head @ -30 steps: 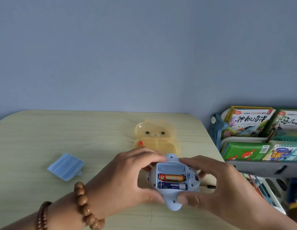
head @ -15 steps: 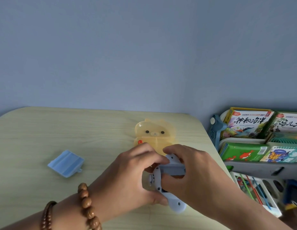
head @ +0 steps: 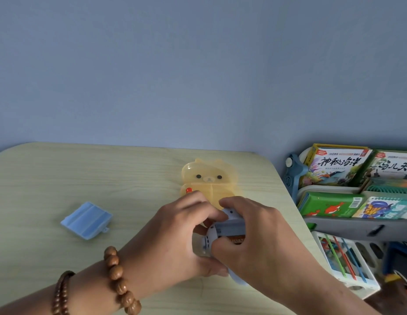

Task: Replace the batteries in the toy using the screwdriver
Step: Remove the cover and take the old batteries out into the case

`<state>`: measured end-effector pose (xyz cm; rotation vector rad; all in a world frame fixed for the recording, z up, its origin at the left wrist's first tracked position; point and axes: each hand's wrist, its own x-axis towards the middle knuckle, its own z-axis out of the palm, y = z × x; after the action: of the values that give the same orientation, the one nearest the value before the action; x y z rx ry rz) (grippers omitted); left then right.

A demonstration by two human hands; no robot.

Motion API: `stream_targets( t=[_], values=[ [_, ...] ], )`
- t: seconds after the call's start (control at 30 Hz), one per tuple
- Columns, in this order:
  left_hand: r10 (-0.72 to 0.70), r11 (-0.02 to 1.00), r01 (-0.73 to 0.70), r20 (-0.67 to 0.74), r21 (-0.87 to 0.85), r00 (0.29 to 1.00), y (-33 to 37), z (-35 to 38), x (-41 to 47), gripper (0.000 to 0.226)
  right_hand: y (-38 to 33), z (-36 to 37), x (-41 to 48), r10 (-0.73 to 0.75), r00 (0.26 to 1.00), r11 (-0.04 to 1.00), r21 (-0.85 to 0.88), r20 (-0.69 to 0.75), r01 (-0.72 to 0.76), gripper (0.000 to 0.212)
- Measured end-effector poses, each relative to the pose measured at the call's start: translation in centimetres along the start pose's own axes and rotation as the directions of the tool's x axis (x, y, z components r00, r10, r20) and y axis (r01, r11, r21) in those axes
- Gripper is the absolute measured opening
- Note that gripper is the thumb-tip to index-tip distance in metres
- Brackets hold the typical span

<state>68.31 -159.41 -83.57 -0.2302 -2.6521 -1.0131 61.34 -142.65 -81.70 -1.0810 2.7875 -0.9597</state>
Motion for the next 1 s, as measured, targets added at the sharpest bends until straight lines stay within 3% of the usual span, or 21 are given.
stream_targets(
  t=[0.23,0.7,1.0],
  values=[
    [0.013,1.000,-0.013,0.000,0.013,1.000,0.0,-0.1,-0.1,0.067,0.2,-0.3,-0.5,0.007,1.000,0.996,0.092,0.008,-0.008,0.059],
    [0.065,0.997,-0.065,0.000,0.052,0.998,0.4,0.1,-0.2,0.061,0.3,0.3,-1.2,0.026,0.998,0.997,0.074,-0.061,-0.022,0.037],
    [0.044,0.999,-0.044,-0.005,0.010,0.999,-0.1,0.0,0.0,0.061,0.1,0.0,-1.3,0.051,0.998,0.988,0.147,-0.027,-0.047,0.038]
  ],
)
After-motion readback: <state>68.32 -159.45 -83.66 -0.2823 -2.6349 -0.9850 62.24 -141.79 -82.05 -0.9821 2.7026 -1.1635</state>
